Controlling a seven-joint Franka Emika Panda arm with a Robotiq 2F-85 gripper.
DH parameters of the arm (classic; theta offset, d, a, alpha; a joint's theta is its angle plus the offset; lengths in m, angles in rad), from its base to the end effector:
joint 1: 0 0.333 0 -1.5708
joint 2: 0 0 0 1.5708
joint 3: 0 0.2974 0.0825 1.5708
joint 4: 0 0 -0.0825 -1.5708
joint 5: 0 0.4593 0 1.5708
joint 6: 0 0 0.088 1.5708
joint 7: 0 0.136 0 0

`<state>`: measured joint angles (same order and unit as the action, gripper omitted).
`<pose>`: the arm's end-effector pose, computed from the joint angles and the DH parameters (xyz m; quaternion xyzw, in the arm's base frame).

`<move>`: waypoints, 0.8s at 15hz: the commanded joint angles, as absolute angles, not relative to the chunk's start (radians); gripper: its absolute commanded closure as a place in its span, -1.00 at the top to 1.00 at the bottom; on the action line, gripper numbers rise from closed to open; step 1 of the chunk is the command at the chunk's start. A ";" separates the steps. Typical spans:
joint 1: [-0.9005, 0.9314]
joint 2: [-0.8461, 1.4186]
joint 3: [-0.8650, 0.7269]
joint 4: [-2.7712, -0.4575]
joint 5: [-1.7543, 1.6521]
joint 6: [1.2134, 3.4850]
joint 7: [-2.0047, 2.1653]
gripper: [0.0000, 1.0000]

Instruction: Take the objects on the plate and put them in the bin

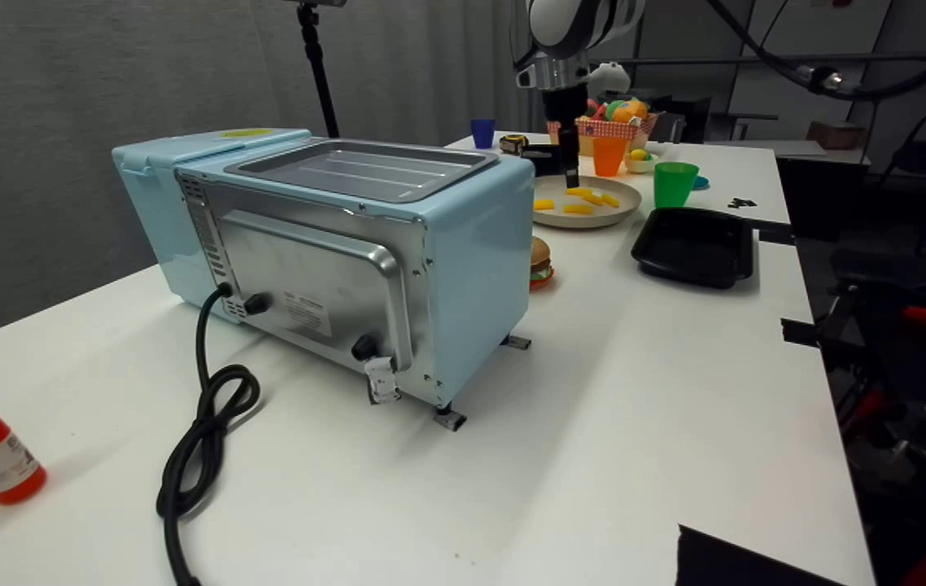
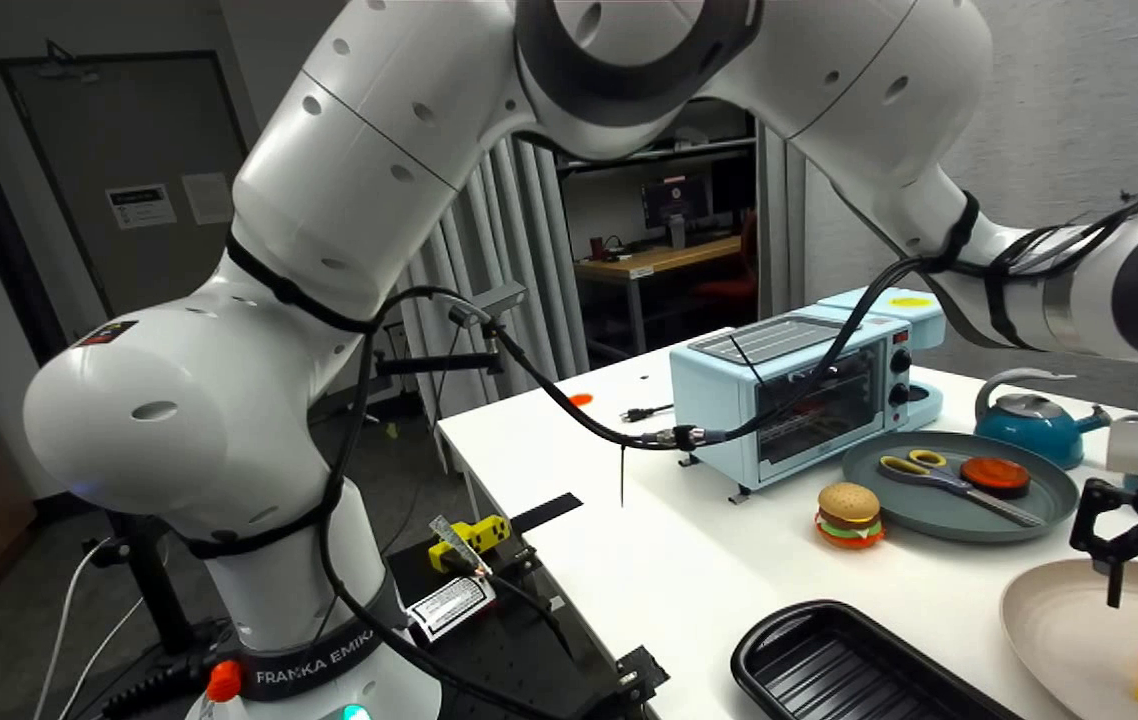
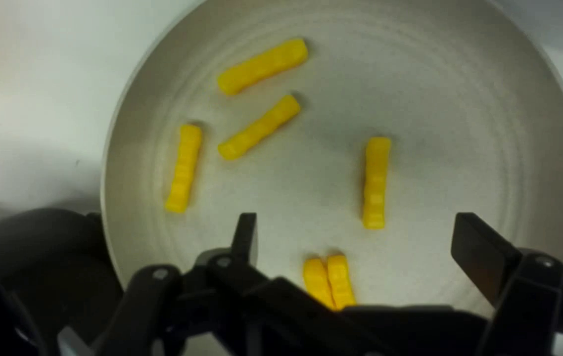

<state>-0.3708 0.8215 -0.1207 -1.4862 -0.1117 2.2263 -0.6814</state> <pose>0.6597 -0.3521 0.0894 0.9845 0.1470 -0.0807 0.0516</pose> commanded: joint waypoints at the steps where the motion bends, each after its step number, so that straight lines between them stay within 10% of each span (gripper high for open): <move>1: -0.385 0.903 -0.093 -1.382 -0.141 2.238 -0.767 1.00; 12: -0.375 1.010 -0.083 -1.273 -0.142 2.328 -0.802 1.00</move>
